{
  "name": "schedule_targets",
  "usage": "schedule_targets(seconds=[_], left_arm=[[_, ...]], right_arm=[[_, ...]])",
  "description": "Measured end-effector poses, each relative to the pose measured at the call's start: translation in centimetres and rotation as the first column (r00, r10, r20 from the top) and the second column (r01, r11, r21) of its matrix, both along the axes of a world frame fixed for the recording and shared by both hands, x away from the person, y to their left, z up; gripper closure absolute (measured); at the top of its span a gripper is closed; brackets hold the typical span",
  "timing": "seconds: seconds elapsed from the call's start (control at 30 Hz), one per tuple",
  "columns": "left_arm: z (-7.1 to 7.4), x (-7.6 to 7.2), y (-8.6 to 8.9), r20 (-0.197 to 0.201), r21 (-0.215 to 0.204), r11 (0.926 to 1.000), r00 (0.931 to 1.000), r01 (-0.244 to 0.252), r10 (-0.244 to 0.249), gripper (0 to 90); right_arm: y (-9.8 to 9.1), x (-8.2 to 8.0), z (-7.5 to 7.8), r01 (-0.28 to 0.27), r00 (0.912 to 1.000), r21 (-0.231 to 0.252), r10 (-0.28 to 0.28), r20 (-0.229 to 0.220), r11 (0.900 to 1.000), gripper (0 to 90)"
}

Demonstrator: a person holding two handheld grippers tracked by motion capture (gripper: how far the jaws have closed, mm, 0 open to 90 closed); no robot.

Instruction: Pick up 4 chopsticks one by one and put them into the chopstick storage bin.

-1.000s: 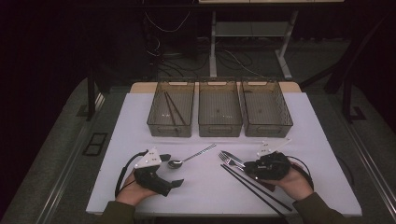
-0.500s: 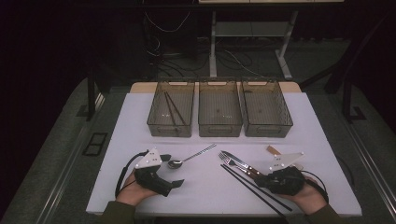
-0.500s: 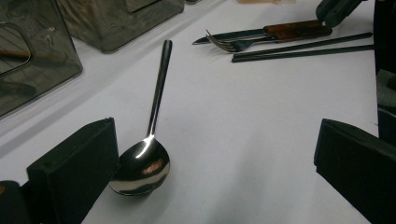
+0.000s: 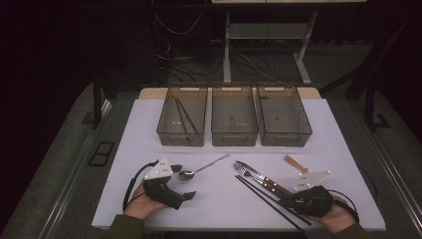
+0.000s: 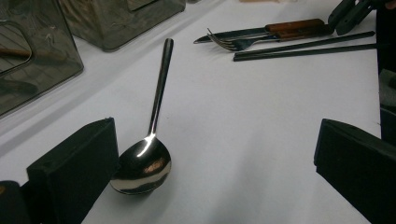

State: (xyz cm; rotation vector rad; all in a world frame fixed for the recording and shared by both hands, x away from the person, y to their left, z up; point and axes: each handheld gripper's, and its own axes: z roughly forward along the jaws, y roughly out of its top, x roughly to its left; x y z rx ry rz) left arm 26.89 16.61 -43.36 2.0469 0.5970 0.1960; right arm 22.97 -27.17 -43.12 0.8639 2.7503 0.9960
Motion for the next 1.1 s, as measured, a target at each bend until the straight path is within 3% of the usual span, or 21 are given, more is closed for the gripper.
schedule_targets(seconds=[0.27,0.57,1.1], left_arm=[[-0.02,-0.01,-0.07,0.0,0.002,1.0,1.0,0.001,-0.001,0.0],[-0.06,-0.03,-0.16,-0.002,0.004,1.0,1.0,0.001,-0.001,0.0],[-0.06,-0.04,-0.18,0.0,0.004,1.0,1.0,0.003,-0.003,0.0]], right_arm=[[0.13,-0.2,-0.55,-0.002,0.9999,-0.026,0.002,-0.014,0.9997,81.0],[0.46,-0.47,-0.73,-0.006,0.9999,-0.053,0.006,0.011,0.9986,82.5],[0.59,-0.46,-0.69,0.013,0.9999,-0.058,-0.013,0.005,0.9982,85.5]])
